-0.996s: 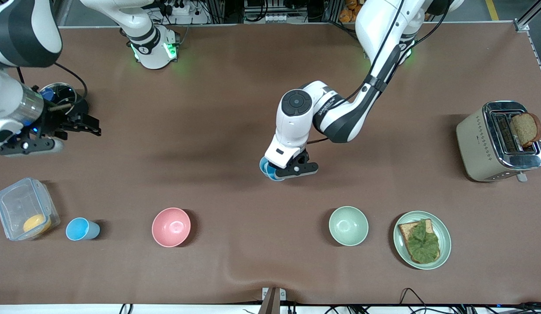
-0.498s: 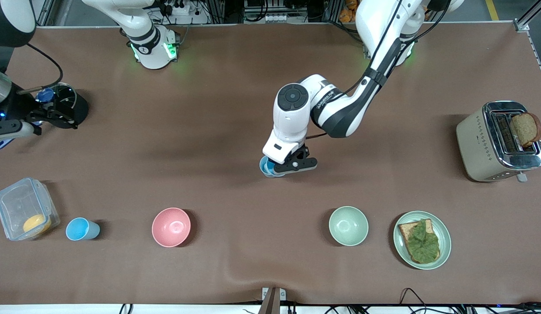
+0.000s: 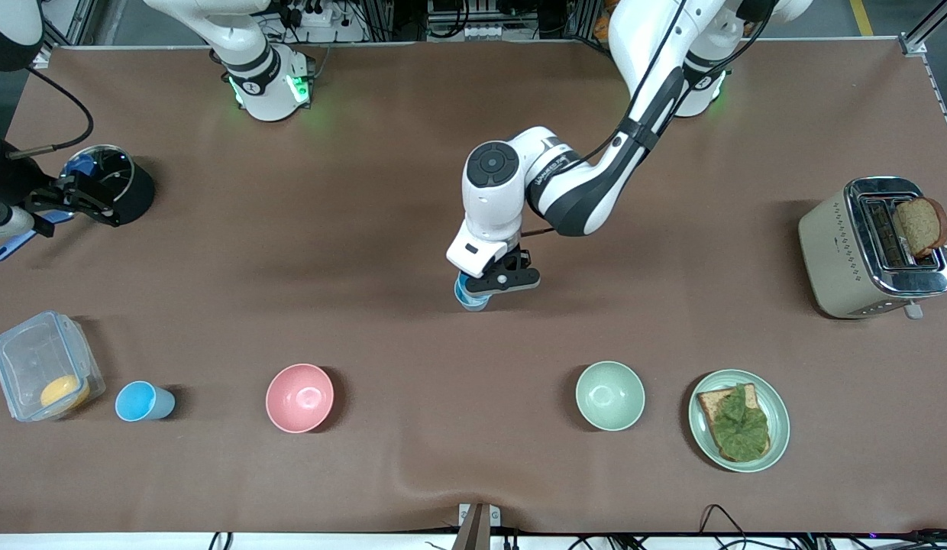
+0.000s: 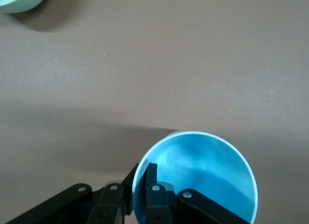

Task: Stack blue cups with both arms
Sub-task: 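Lower the left gripper's blue cup into the cup at center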

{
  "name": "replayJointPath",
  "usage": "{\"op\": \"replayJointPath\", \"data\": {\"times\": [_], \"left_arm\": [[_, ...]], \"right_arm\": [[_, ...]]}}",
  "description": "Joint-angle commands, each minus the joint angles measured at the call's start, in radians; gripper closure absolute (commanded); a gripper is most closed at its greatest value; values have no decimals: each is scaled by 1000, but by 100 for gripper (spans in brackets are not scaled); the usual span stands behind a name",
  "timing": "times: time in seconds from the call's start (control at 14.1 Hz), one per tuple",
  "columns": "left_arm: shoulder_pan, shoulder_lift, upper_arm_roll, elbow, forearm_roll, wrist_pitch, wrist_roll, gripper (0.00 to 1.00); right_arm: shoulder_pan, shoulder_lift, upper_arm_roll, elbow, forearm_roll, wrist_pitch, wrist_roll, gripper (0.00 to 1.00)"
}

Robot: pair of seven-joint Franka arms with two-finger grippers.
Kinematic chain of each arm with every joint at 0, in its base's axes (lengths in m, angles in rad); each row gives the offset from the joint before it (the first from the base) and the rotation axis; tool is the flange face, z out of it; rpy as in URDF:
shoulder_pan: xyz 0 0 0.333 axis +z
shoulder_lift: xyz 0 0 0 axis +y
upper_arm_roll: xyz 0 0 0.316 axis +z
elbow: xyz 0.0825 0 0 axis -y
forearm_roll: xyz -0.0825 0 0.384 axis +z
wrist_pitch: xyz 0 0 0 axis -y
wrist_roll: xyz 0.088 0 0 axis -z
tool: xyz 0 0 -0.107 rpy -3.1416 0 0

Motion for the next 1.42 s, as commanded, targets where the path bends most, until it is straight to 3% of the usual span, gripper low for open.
{"op": "replayJointPath", "data": {"times": [0.0, 0.36, 0.43, 0.5, 0.92, 1.14, 1.35], "left_arm": [[-16, 19, 9, 11, 34, -3, -37, 100], [-15, 28, 9, 14, 55, 0, -40, 100], [-12, 25, 9, 26, 58, 0, -25, 21], [-18, 27, 10, 33, 69, 0, -28, 0], [-17, -50, 12, 85, 118, -4, 22, 0], [64, -154, 6, 79, 106, -27, 139, 0], [153, -183, 7, 82, 104, -64, 342, 0]], "right_arm": [[-4, 12, 16, 29, -19, -17, -5, 0], [-4, 13, 11, 29, -18, -21, -5, 0], [-4, 13, 11, 29, -18, -21, -5, 0], [-4, 15, 11, 29, -18, -21, -5, 0], [-18, 24, 11, 29, -18, -21, -14, 0], [-19, 24, 11, 29, -18, -21, -14, 0], [-16, 24, 13, 29, -18, -21, -14, 0]]}}
